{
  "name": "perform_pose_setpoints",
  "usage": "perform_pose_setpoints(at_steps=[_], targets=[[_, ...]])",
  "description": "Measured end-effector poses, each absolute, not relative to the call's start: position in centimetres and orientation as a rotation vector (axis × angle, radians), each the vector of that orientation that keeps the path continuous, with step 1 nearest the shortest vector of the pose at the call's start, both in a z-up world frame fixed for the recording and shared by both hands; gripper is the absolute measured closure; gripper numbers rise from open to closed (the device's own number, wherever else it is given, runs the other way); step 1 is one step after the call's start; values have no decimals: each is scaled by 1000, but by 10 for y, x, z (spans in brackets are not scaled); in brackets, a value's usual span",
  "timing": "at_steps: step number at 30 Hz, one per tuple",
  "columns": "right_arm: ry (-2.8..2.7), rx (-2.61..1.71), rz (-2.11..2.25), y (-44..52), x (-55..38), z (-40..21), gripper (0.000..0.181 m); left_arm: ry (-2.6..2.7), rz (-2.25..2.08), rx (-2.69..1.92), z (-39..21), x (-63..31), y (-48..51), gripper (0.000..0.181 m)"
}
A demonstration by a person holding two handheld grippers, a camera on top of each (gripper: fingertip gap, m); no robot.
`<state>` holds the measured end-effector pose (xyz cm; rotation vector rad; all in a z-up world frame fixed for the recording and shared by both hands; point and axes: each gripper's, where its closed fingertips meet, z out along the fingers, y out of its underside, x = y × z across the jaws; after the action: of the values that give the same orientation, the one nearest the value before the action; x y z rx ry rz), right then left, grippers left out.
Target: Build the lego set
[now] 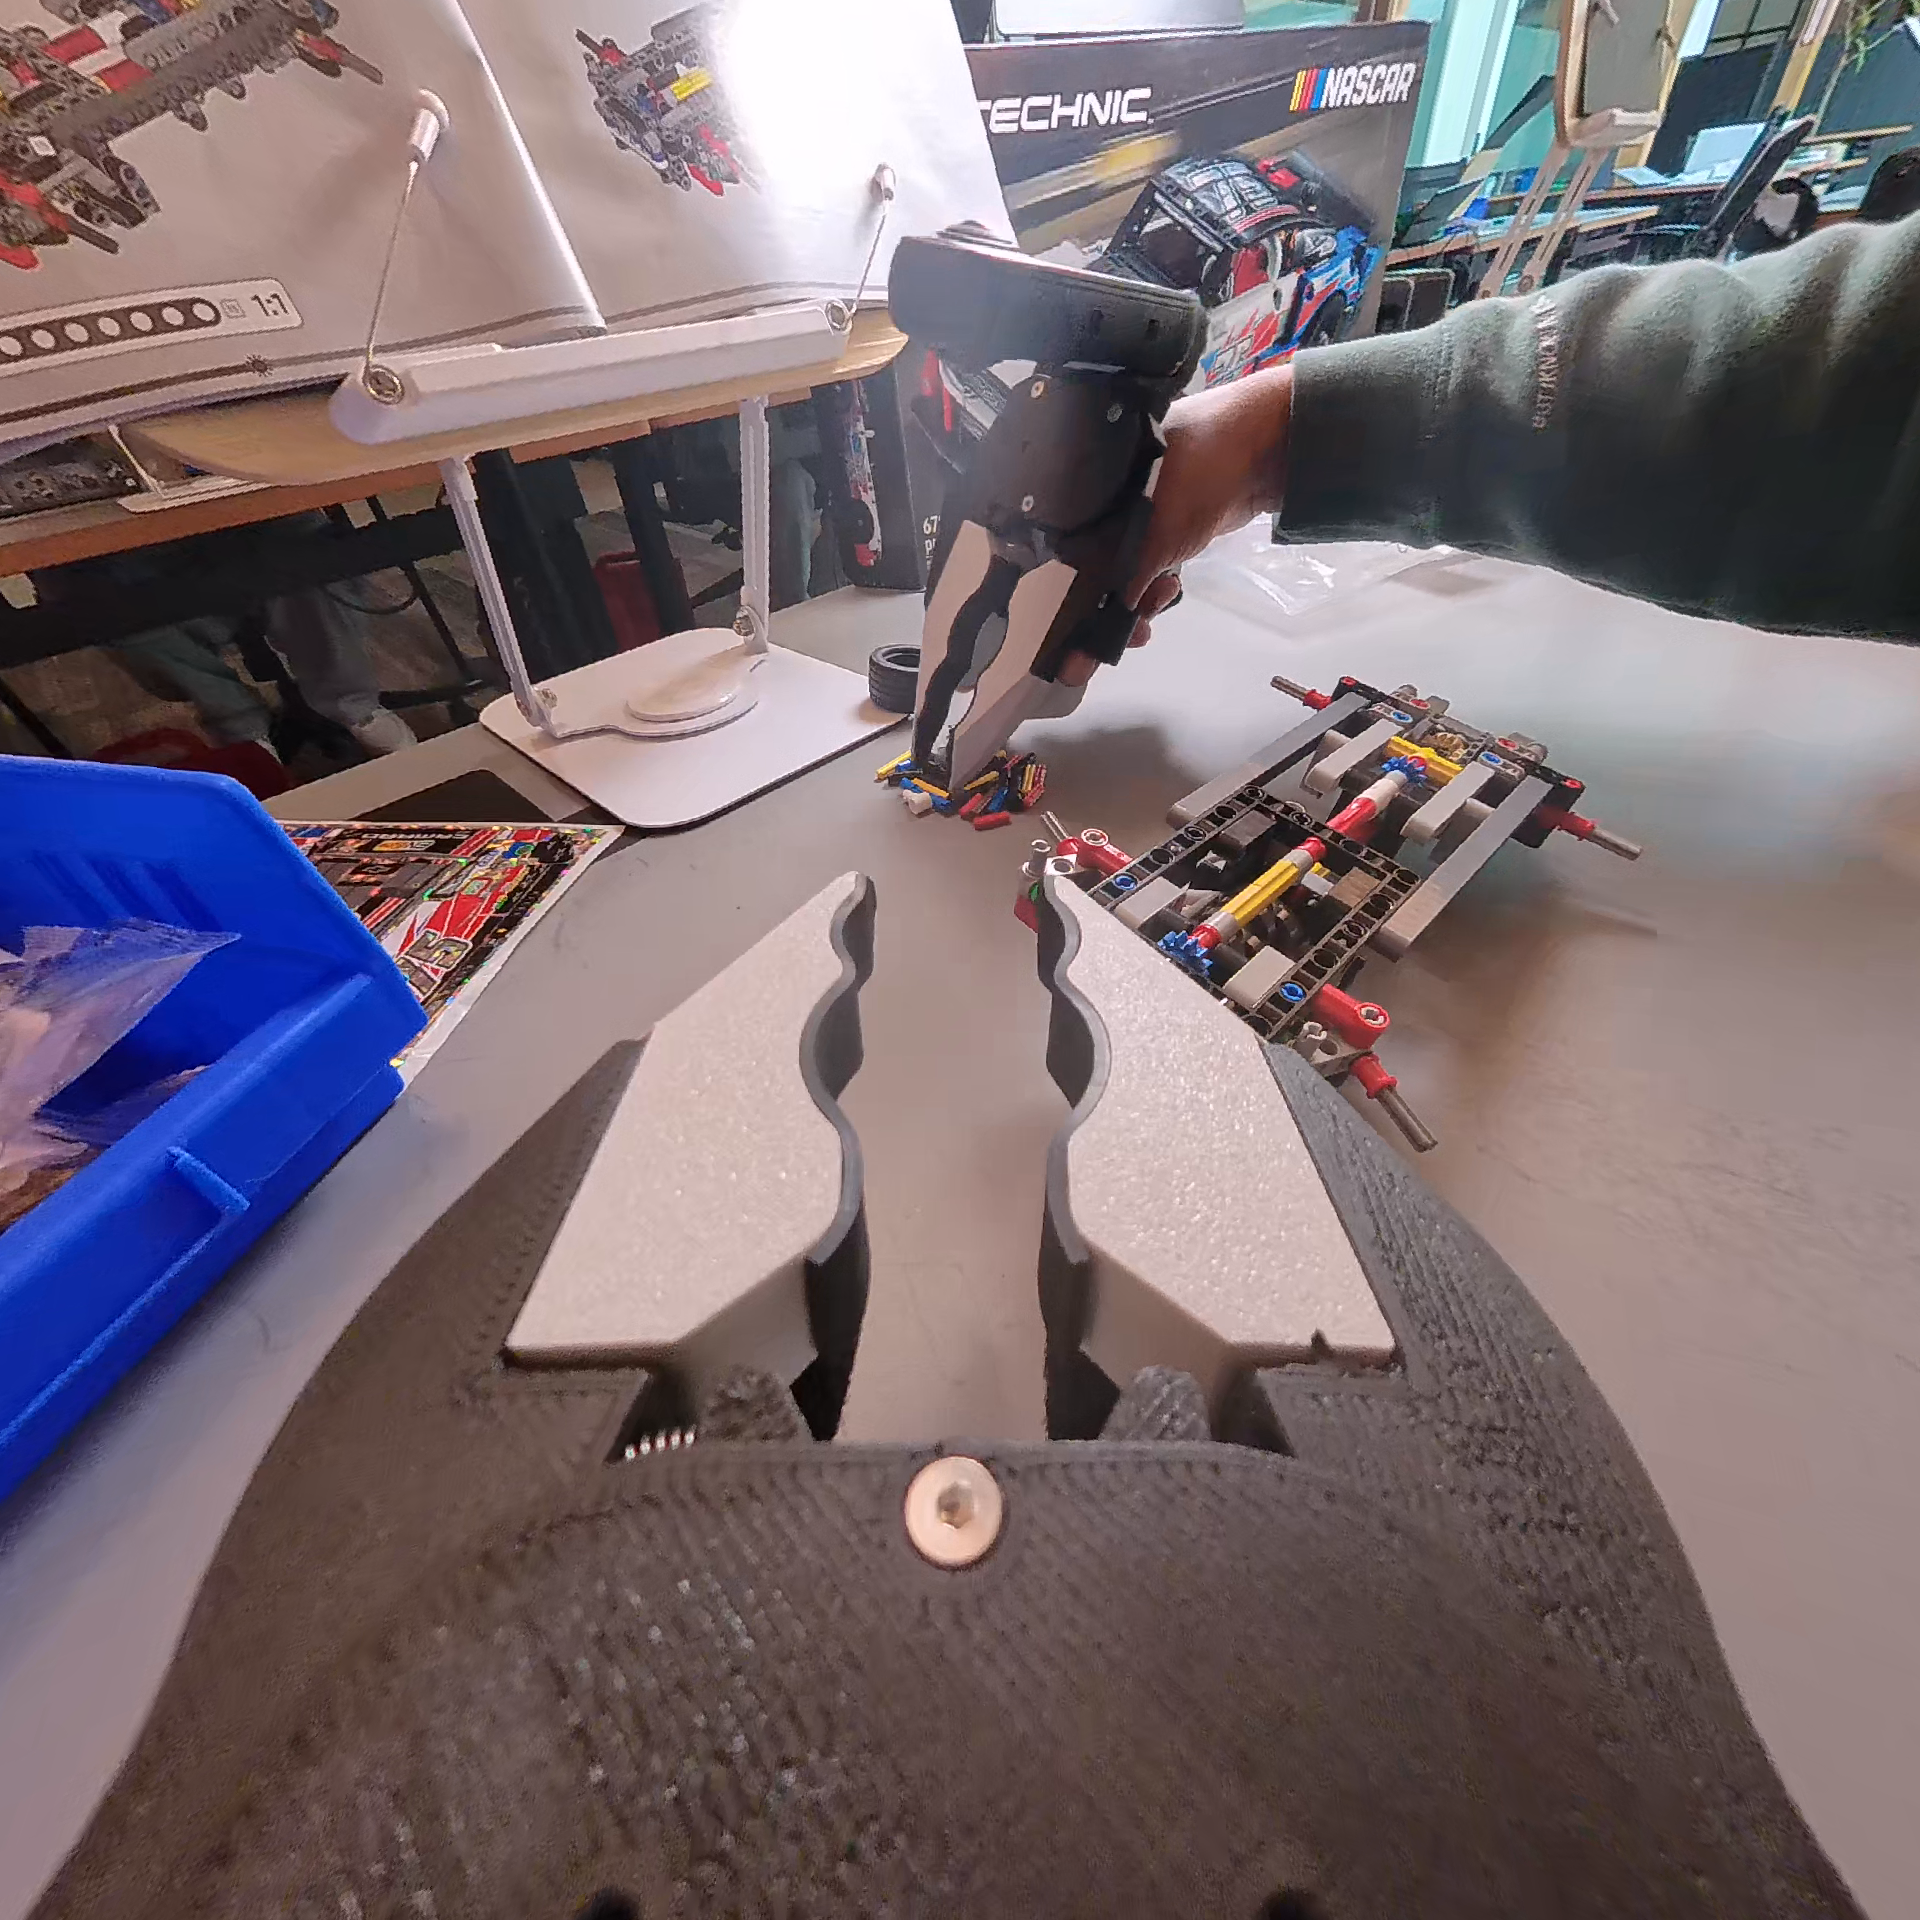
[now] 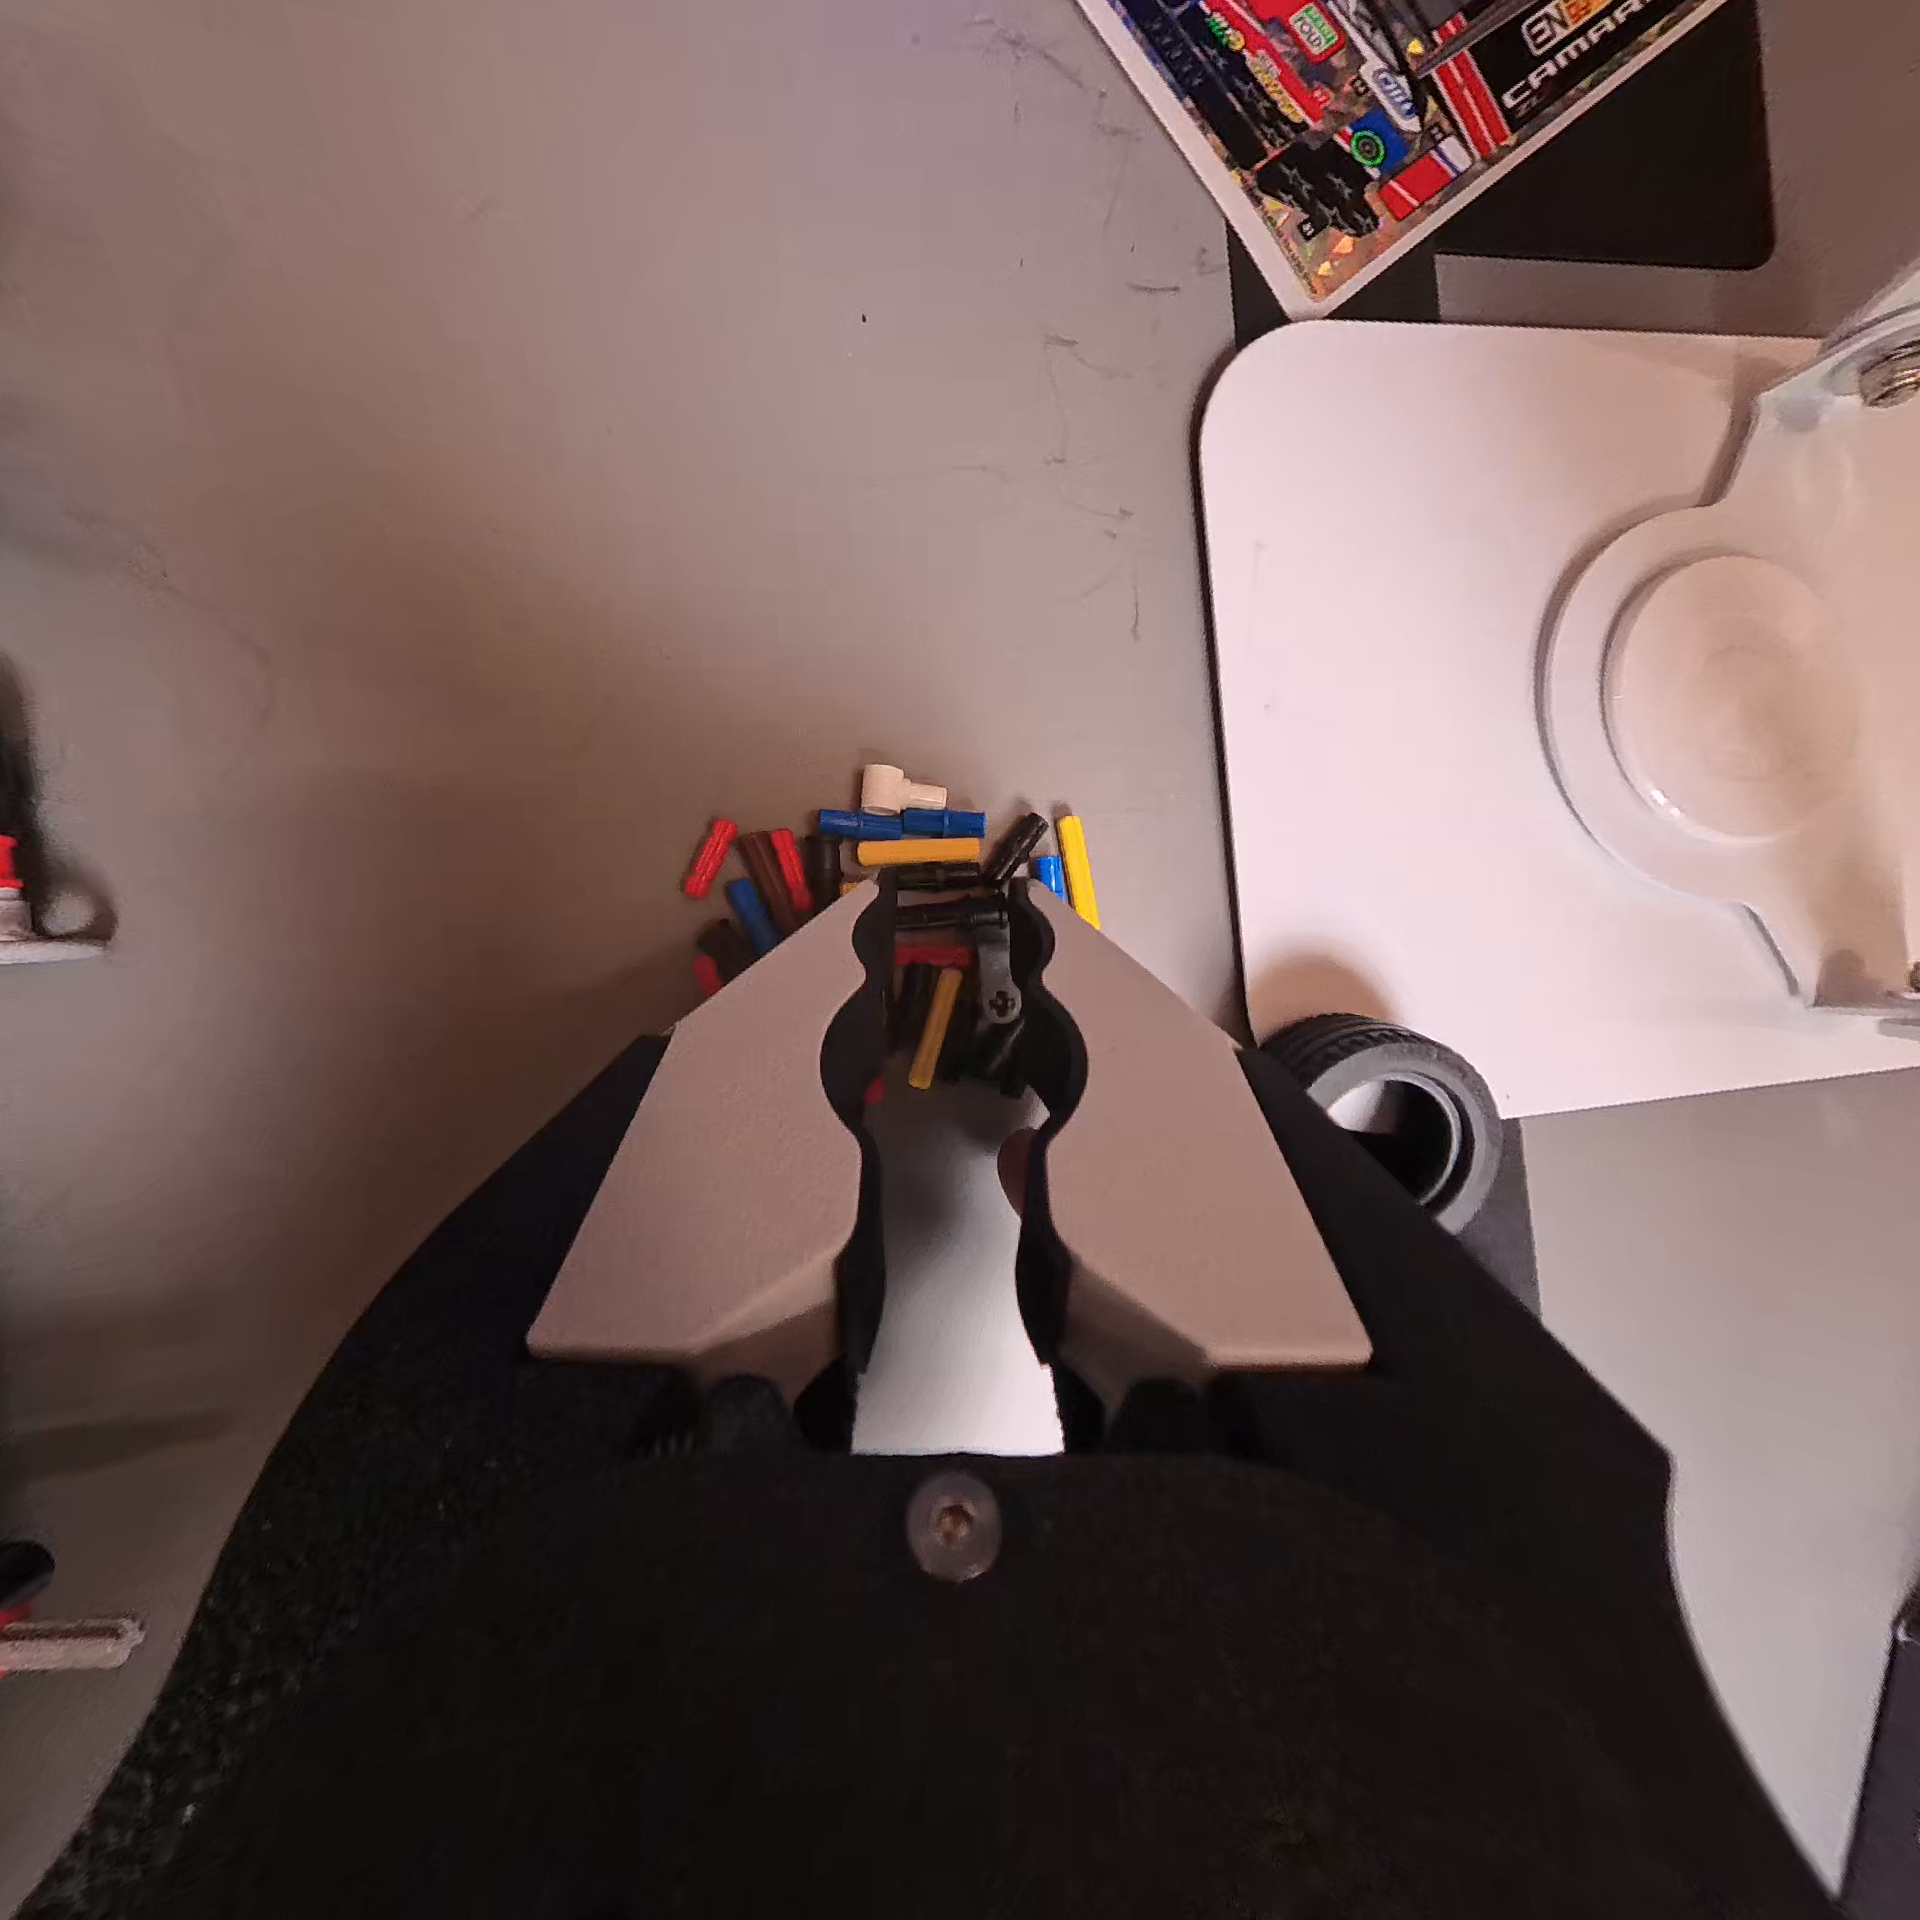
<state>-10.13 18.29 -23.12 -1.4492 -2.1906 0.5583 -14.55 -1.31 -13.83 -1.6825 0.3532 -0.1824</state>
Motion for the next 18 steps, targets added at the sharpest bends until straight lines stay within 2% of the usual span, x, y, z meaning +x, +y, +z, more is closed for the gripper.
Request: perform_pose_setpoints(at_steps=[6,18], targets=[[-2197,-1448,512,185,-104,-233,175,365,-182,-1680,-138,-143,-14,152],[-2104,-1532,684,182,-89,-221,175,372,-185,-1682,-138,-142,-14,152]])
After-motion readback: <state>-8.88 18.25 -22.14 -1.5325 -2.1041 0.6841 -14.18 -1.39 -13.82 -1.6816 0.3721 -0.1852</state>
